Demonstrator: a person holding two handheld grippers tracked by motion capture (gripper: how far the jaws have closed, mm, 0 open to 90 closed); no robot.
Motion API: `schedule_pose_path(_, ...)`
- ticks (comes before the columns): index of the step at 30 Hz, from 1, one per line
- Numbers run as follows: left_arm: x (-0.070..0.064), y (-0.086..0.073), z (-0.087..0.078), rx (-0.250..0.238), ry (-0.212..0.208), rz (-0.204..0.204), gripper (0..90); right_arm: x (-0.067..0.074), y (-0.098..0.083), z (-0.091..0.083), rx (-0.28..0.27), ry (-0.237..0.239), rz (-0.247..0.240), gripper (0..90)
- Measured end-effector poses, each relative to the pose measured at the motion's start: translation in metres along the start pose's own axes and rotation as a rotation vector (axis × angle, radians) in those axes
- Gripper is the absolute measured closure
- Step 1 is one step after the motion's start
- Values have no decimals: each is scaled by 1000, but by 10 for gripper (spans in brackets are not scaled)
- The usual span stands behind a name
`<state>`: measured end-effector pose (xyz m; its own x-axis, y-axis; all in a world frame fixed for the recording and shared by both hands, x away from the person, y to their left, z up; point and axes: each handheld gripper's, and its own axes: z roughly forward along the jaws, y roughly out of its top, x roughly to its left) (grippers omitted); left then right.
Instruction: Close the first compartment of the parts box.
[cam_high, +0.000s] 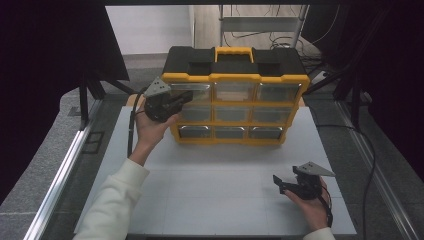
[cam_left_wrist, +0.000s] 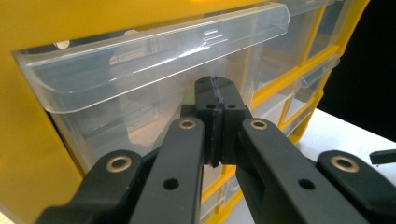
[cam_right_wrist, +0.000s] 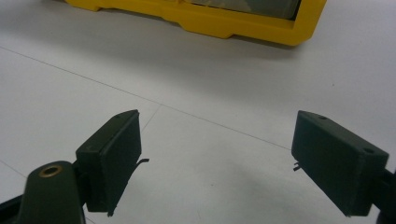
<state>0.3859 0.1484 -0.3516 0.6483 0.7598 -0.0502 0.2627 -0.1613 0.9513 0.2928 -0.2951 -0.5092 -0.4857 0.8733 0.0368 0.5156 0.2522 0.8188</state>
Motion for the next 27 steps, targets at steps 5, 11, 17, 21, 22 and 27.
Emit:
schedule_pose_path(5,3,2,4,2,7,-4,891,0,0,0,1,0,0,161)
schedule_pose_path(11,3,2,4,4,14,-5,891,0,0,-1,0,-2,-2,161)
schedule_pose_path(17,-1,-6,-8,9,3,12,891,0,0,-1,-1,-2,-1,161)
schedule_pose_path(21,-4,-19,-23,0,-14,-5,891,0,0,0,1,-1,0,161)
schedule_pose_path(22,-5,-23,-26,3,-14,-3,891,0,0,0,2,0,0,161)
schedule_pose_path(27,-8,-37,-41,7,-28,-9,891,1,0,0,6,-4,-3,161)
